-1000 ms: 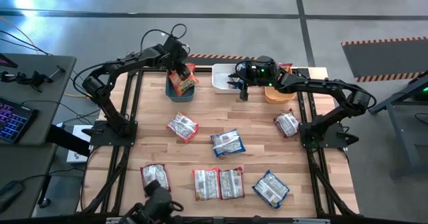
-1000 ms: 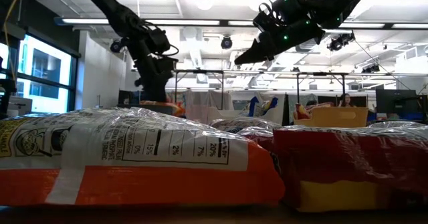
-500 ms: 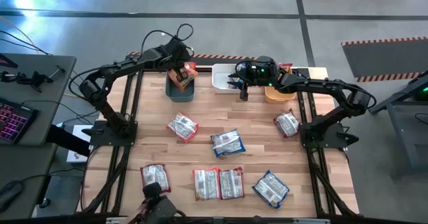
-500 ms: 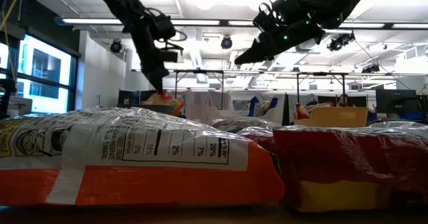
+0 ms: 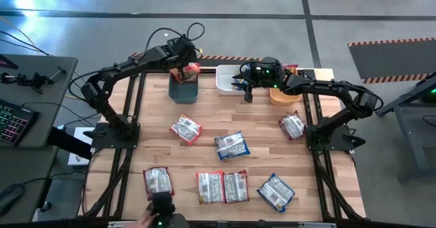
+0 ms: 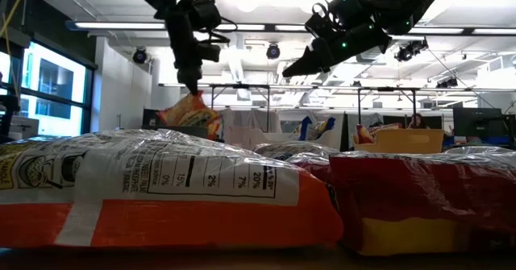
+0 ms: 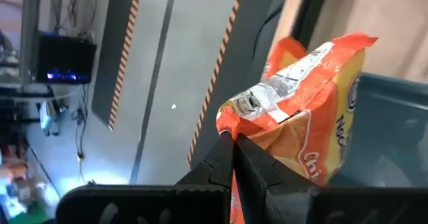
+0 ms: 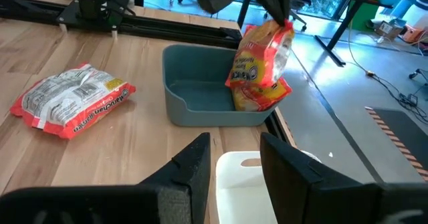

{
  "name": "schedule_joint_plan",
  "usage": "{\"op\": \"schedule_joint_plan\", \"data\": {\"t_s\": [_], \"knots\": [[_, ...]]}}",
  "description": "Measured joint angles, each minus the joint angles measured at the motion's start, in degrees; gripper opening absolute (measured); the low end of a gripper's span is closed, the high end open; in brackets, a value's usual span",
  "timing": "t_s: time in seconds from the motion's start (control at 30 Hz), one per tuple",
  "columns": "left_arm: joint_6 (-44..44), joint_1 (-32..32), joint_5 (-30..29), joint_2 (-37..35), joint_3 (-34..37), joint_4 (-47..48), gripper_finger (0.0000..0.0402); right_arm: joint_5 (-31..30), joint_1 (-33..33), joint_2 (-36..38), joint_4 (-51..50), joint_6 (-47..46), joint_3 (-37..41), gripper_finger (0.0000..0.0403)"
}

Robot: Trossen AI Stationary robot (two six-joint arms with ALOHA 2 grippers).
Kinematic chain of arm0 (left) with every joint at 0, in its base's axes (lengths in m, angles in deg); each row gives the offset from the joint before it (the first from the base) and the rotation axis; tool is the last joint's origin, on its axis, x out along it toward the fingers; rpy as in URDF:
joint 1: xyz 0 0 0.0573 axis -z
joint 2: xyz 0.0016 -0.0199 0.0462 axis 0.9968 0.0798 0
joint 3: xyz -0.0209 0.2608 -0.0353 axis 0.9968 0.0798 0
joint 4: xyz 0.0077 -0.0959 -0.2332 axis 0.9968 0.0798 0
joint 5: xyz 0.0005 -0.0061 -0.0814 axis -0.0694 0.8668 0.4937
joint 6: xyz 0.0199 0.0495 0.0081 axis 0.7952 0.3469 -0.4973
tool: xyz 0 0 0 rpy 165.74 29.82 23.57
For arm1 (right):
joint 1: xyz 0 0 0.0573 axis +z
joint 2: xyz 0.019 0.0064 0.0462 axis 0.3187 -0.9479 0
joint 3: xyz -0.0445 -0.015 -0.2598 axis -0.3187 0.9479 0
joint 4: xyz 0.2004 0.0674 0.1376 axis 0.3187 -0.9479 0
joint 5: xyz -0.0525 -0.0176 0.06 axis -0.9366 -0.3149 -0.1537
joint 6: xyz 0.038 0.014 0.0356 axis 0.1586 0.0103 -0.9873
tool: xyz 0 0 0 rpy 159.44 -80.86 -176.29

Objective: Sort Maruchan noodles
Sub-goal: Put the right orange noodle pack into the blue bin

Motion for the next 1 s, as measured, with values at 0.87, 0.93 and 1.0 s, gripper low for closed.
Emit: {"op": "schedule_joint_plan", "data": {"t_s": [0.87,0.93,1.0], "knots": [[-0.86,4.73,-5.76,9.37,0.02,-3.45,0.0008,0.46,0.00,-0.81,-0.45,-0.63,0.00,0.0113],[-1.40,4.67,-5.72,9.35,0.02,-3.66,0.0019,0.46,0.00,-0.81,-0.49,-0.63,0.00,0.0113],[-0.61,4.43,-5.41,9.38,0.02,-3.52,0.0027,0.46,0.00,-0.81,-0.47,-0.63,0.00,0.0113]]}}
